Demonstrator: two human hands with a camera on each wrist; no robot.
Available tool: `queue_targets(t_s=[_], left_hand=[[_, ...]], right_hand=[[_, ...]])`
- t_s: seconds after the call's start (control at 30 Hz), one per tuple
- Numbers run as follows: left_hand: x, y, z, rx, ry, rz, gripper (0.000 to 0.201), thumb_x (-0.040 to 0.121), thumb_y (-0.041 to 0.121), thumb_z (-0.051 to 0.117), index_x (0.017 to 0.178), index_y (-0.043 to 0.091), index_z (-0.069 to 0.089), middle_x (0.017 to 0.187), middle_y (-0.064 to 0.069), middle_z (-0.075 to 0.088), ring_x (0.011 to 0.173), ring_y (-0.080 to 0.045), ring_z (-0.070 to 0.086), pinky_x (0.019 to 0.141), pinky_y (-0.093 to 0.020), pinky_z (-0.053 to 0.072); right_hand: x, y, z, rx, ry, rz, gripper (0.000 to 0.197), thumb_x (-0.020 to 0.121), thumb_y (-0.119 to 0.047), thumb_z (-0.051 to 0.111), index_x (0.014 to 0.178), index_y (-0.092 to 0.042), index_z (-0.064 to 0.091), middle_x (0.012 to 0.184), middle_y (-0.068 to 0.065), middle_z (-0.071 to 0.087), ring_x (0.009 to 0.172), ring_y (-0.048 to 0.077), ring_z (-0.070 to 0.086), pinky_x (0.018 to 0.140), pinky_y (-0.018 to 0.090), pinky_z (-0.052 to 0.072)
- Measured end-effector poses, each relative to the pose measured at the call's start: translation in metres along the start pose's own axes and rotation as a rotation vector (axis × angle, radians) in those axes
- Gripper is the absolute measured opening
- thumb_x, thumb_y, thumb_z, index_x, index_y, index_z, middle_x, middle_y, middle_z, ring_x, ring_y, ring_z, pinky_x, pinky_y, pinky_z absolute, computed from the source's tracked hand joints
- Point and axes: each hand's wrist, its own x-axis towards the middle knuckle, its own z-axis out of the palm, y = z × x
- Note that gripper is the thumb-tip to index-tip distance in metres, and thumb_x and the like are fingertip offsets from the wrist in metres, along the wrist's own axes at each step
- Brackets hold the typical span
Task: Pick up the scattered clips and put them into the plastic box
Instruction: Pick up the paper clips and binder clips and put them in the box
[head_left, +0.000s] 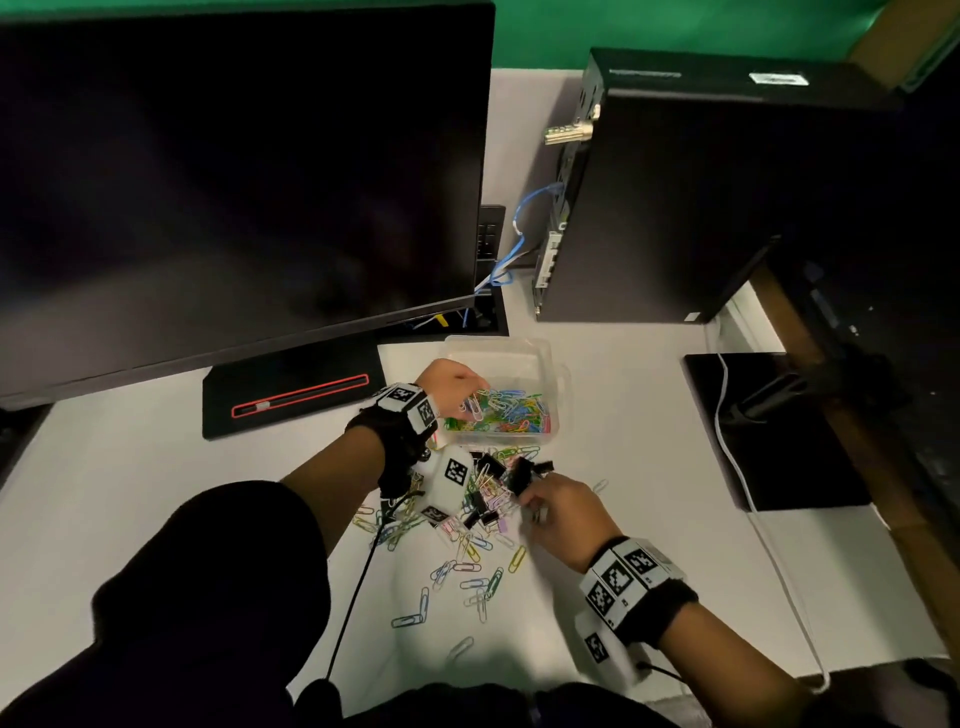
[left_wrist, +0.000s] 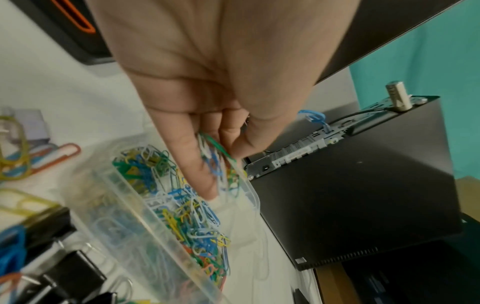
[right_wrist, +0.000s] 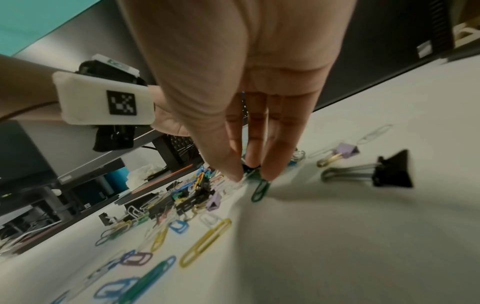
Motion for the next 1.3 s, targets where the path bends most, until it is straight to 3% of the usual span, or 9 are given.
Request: queue_targets(t_s=[0.1,0.3,0.37,0.47,0.63,0.77,1.0,1.2,1.3], left_hand=[[0.003,-0.002,0.005,-0.023,-0.042,0.083,0.036,0.095,-0.001,0.04,0.07,-0.003,0.065,0.106,-0.017,0.056,0.116,-0.033,0.049,0.1,-0.043,0.04],[-0.008,-0.005,0.003,-0.13,0.02,0.209,0.039,0.089,-0.016,0.037,0.071,-0.01,0.071,0.066,-0.007,0.062,0.05,-0.002,0.057,0.062,-0.018,0.041],[-0.014,-0.014,0.002,0.075,0.074,0.294,0.028,0.09,-0.013,0.041,0.104,-0.01,0.065,0.095,-0.01,0.06,0.071,-0.004,0.06,0.068,-0.011,0.044],[-0.032,-0.03,0.001,0.286,0.039,0.323,0.022,0.09,0.003,0.051,0.106,0.008,0.065,0.109,-0.002,0.06,0.1,-0.017,0.058,0.09,-0.023,0.047],[-0.069,-0.06,0.011,0.59,-0.155,0.365,0.021,0.088,0.007,0.054,0.107,0.012,0.063,0.096,0.007,0.056,0.072,0.008,0.049,0.063,-0.005,0.039],[-0.083,-0.089,0.027,0.735,-0.197,0.369,0.028,0.085,0.009,0.056,0.113,0.016,0.06,0.112,-0.002,0.056,0.081,-0.001,0.048,0.076,-0.014,0.043],[-0.097,-0.123,0.05,0.794,-0.051,0.461,0.054,0.085,0.024,0.059,0.136,0.018,0.043,0.132,-0.003,0.036,0.125,-0.015,0.034,0.11,-0.026,0.029],[-0.108,-0.149,0.051,1.04,0.056,0.662,0.057,0.05,0.017,0.081,0.104,0.015,0.064,0.108,-0.003,0.065,0.101,-0.018,0.053,0.067,-0.027,0.059],[-0.112,-0.159,0.048,1.081,0.034,0.745,0.053,0.055,0.017,0.081,0.105,0.016,0.062,0.111,-0.003,0.066,0.106,-0.019,0.056,0.076,-0.029,0.058]], right_hand=[[-0.004,0.004,-0.001,0.004,-0.019,0.028,0.027,0.076,-0.006,0.057,0.099,-0.016,0.067,0.103,0.004,0.064,0.094,0.02,0.059,0.075,0.017,0.036],[-0.01,0.013,-0.002,-0.001,-0.056,0.072,0.036,0.073,-0.001,0.053,0.103,-0.016,0.067,0.107,0.006,0.062,0.097,0.022,0.058,0.083,0.026,0.044],[-0.012,0.014,-0.001,-0.006,-0.064,0.082,0.036,0.073,0.0,0.054,0.104,-0.016,0.066,0.104,0.006,0.061,0.092,0.02,0.056,0.078,0.024,0.042],[-0.012,0.014,0.001,0.002,-0.068,0.082,0.039,0.072,-0.001,0.057,0.107,-0.017,0.064,0.097,-0.002,0.054,0.081,0.012,0.047,0.071,0.018,0.033],[-0.013,0.015,0.008,-0.009,-0.084,0.059,0.036,0.075,-0.002,0.056,0.108,-0.015,0.063,0.109,0.002,0.056,0.098,0.018,0.055,0.08,0.02,0.038],[-0.02,0.017,0.01,-0.018,-0.089,0.085,0.024,0.08,-0.004,0.052,0.094,-0.015,0.069,0.1,0.004,0.065,0.091,0.019,0.059,0.1,0.026,0.034],[-0.036,0.013,0.023,0.064,-0.145,0.014,0.012,0.077,-0.013,0.065,0.085,-0.019,0.072,0.078,-0.01,0.054,0.065,-0.001,0.047,0.062,0.003,0.032],[-0.036,0.007,0.034,0.084,-0.044,0.001,0.028,0.078,-0.023,0.069,0.105,-0.02,0.064,0.099,-0.008,0.051,0.08,0.005,0.044,0.072,0.013,0.035],[-0.036,0.002,0.04,0.053,-0.06,-0.006,0.033,0.079,-0.023,0.065,0.112,-0.02,0.06,0.104,-0.006,0.05,0.077,0.0,0.043,0.077,0.015,0.033]])
